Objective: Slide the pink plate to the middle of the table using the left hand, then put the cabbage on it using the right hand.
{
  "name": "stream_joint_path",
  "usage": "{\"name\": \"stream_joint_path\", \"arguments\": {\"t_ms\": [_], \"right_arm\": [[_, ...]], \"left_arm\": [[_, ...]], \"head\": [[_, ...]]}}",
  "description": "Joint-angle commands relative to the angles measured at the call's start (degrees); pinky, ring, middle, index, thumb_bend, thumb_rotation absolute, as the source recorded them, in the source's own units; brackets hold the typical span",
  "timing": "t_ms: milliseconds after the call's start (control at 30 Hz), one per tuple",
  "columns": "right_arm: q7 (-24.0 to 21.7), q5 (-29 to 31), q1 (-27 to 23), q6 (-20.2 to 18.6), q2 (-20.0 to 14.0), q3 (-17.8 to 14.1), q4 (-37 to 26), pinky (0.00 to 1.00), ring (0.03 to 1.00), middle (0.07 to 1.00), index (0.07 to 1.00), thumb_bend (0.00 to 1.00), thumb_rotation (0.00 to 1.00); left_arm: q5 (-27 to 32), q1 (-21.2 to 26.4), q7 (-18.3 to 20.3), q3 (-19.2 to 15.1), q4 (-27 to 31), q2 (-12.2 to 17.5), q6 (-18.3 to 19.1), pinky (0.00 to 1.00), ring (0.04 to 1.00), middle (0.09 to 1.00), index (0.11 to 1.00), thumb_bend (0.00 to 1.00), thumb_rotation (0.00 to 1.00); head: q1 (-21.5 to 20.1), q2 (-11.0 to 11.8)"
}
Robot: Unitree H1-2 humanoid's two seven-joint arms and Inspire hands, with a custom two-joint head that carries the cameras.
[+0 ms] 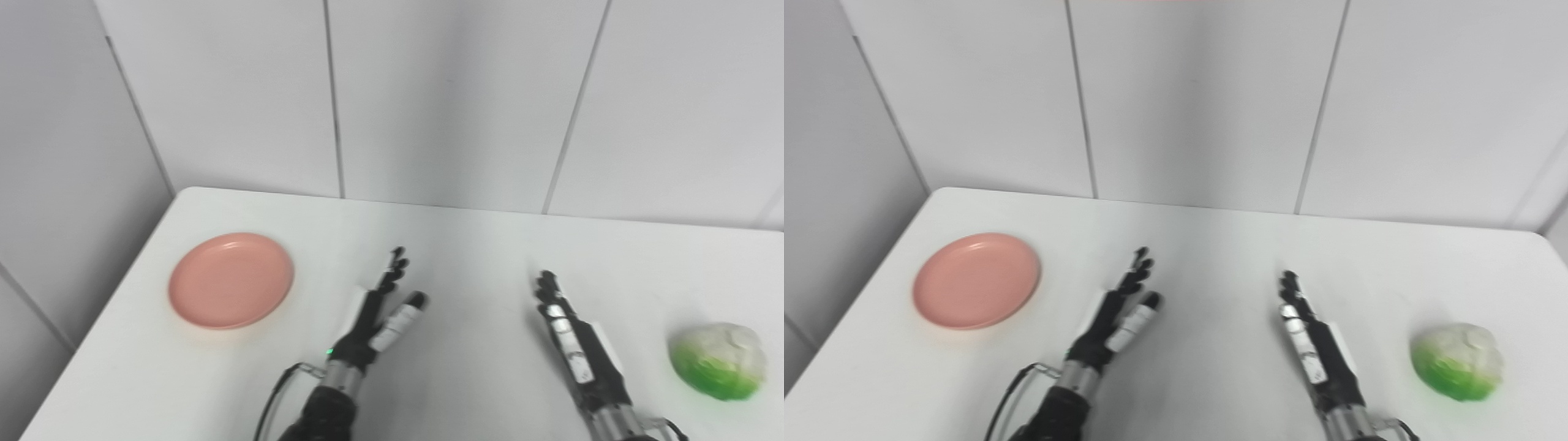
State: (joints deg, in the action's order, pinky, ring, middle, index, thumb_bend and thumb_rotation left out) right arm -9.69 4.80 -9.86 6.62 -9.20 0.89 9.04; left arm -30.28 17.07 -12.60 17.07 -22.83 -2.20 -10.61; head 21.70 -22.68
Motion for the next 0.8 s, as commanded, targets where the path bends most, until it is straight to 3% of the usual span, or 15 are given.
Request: {"name": "stream_joint_path", "arguments": {"t_ms": [0,100,200,367,700,767], "right_arm": [[-0.5,0.6,-0.5,-2.3,-0.7,-0.6,-0.7,1.00,1.000,1.000,1.000,0.47,1.00],[-0.6,1.1,-0.5,-3.4,-0.8,-0.9,-1.4,1.00,1.000,1.000,1.000,0.45,1.00],[-0.7,1.4,-0.4,-3.5,-1.0,-1.2,-1.8,1.00,1.000,1.000,1.000,0.42,1.00],[-1.9,2.5,-0.4,-2.8,-1.6,-1.2,-1.5,1.00,1.000,1.000,1.000,0.40,1.00],[-1.8,1.4,-0.3,-6.1,-2.0,-0.6,-4.0,1.00,1.000,1.000,1.000,0.41,1.00],[-1.9,1.2,-0.5,-5.6,-1.9,-0.6,-3.8,1.00,1.000,1.000,1.000,0.37,1.00]], "left_arm": [[0.3,-3.1,-0.7,0.4,-4.0,-0.1,-0.7,0.74,0.870,0.912,0.917,0.60,1.00],[7.6,-2.8,3.1,-2.1,-5.0,-1.5,-1.9,0.88,0.935,0.954,0.961,0.81,1.00],[9.8,-2.5,4.1,-2.9,-5.8,-2.1,-2.7,0.89,0.942,0.964,0.977,0.88,1.00],[10.3,-2.2,4.5,-2.6,-6.0,-2.3,-2.3,0.89,0.943,0.963,0.976,0.89,1.00],[12.4,-1.7,5.6,-3.1,-7.0,-2.3,-2.8,0.90,0.955,0.973,0.985,0.89,1.00],[11.4,-1.1,5.2,-2.7,-7.7,-2.0,-3.2,0.90,0.949,0.973,0.982,0.88,1.00]], "head": [[1.7,0.3],[2.7,0.4],[3.5,0.3],[3.8,0.1],[2.1,-0.2],[2.3,-0.1]]}}
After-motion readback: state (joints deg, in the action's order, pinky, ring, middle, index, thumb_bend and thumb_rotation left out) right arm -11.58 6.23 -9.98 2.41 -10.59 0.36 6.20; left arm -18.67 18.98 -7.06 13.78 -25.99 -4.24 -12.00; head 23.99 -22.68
